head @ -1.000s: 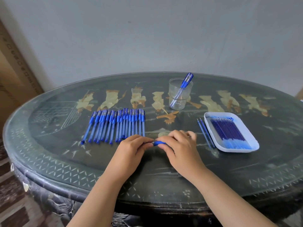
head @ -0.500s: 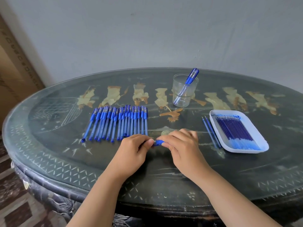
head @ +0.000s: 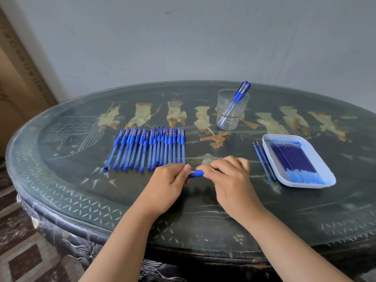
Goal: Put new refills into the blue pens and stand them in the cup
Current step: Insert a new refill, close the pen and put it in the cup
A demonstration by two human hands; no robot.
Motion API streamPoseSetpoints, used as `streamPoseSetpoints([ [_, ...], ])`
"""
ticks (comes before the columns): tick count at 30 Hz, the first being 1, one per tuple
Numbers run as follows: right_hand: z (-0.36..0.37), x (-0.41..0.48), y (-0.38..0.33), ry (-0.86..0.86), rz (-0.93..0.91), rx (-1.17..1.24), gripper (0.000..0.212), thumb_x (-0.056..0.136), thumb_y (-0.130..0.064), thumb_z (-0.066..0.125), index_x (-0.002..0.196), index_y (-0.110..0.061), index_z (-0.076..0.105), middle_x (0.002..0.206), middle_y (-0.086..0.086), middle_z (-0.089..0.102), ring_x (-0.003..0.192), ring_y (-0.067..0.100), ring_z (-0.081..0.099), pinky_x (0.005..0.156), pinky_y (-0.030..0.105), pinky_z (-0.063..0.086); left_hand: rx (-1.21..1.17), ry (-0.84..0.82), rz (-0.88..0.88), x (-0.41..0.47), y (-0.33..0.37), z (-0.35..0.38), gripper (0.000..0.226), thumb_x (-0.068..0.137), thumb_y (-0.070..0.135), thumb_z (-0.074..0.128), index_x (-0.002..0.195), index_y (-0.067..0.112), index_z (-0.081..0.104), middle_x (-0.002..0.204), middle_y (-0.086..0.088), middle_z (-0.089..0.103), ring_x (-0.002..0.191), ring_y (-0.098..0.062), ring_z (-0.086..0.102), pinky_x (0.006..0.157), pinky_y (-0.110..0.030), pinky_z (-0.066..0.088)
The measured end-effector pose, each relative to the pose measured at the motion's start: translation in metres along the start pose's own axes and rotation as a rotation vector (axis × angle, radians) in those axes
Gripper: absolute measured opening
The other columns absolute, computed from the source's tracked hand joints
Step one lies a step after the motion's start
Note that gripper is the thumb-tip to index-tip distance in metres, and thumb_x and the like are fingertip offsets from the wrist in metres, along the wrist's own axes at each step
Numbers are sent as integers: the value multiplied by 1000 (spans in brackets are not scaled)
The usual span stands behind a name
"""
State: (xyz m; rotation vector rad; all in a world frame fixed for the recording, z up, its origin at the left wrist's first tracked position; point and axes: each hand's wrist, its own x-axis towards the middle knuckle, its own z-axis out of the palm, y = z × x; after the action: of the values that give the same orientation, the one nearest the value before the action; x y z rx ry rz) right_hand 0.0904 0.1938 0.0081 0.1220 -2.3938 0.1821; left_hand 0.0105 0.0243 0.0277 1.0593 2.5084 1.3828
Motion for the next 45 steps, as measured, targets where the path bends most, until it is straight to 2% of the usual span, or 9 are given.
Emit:
streamPoseSetpoints([
  [8, -3, 0, -4, 18, 0, -45, 39, 85, 1, 46, 99, -24, 72, 83, -8, 59, 78, 19, 54, 79, 27, 21, -68, -10, -69, 0, 4, -1, 43, 103, 25, 44, 61, 21, 52, 50, 15, 46, 55, -2, 45, 60, -13, 35],
  [12, -2, 0, -2, 43, 10, -38, 35, 81, 3, 60, 99, -24, 73, 84, -9, 61, 79, 18, 54, 82, 27, 22, -52, -12, -49, -1, -1, -1, 38, 102, 26, 46, 66, 23, 58, 52, 17, 49, 55, -2, 45, 58, -13, 34],
  [16, 0, 0, 4, 68, 18, 39, 23, 86, -8, 63, 99, -23, 75, 86, -11, 65, 83, 16, 56, 85, 29, 28, -86, 57, 6, -1, -5, -1, 17, 93, 21, 63, 83, 34, 69, 70, 20, 65, 70, -1, 60, 65, -10, 43],
  [19, 2, 1, 4, 51, 20, 19, 22, 88, -10, 59, 98, -22, 74, 85, -10, 64, 82, 16, 57, 84, 30, 32, -140, 87, 3, -2, -6, -3, 14, 87, 20, 71, 94, 31, 75, 85, 17, 73, 82, 0, 66, 75, -12, 49],
  [24, -1, 1, 0, 39, 19, -41, 32, 79, 3, 67, 97, -24, 72, 83, -11, 60, 78, 15, 55, 80, 29, 29, -290, 82, -129, -3, -3, -2, 10, 90, 16, 67, 87, 20, 76, 65, 8, 67, 54, -7, 56, 58, -19, 50],
  [31, 0, -1, -2, 53, -13, -61, 29, 85, 0, 55, 98, -21, 71, 85, -9, 61, 80, 17, 57, 79, 32, 31, -223, 24, -167, -2, -4, -5, 25, 94, 31, 59, 78, 15, 71, 62, -8, 65, 48, -8, 53, 56, -19, 45],
  [35, -2, -2, -4, 60, -17, -82, 34, 86, -2, 46, 98, -20, 72, 85, -8, 62, 79, 18, 58, 80, 33, 32, -207, 18, -186, -1, -4, -7, 31, 95, 33, 57, 72, 15, 67, 49, 2, 55, 45, -7, 48, 52, -17, 40],
  [40, -2, -2, -8, 61, -27, -91, 35, 87, -3, 43, 98, -20, 72, 85, -8, 61, 79, 18, 58, 81, 32, 30, -195, -7, -189, -1, -4, -7, 35, 95, 36, 56, 73, 9, 67, 52, 5, 51, 49, -9, 44, 53, -26, 38],
  [45, -3, 1, 2, 213, 175, -63, 37, 83, 6, 48, 94, -19, 74, 79, -8, 59, 73, 18, 57, 75, 30, 21, -442, 121, -280, -1, -13, -11, 36, 96, 33, 55, 78, 5, 69, 54, 0, 47, 48, -14, 38, 46, -22, 32],
])
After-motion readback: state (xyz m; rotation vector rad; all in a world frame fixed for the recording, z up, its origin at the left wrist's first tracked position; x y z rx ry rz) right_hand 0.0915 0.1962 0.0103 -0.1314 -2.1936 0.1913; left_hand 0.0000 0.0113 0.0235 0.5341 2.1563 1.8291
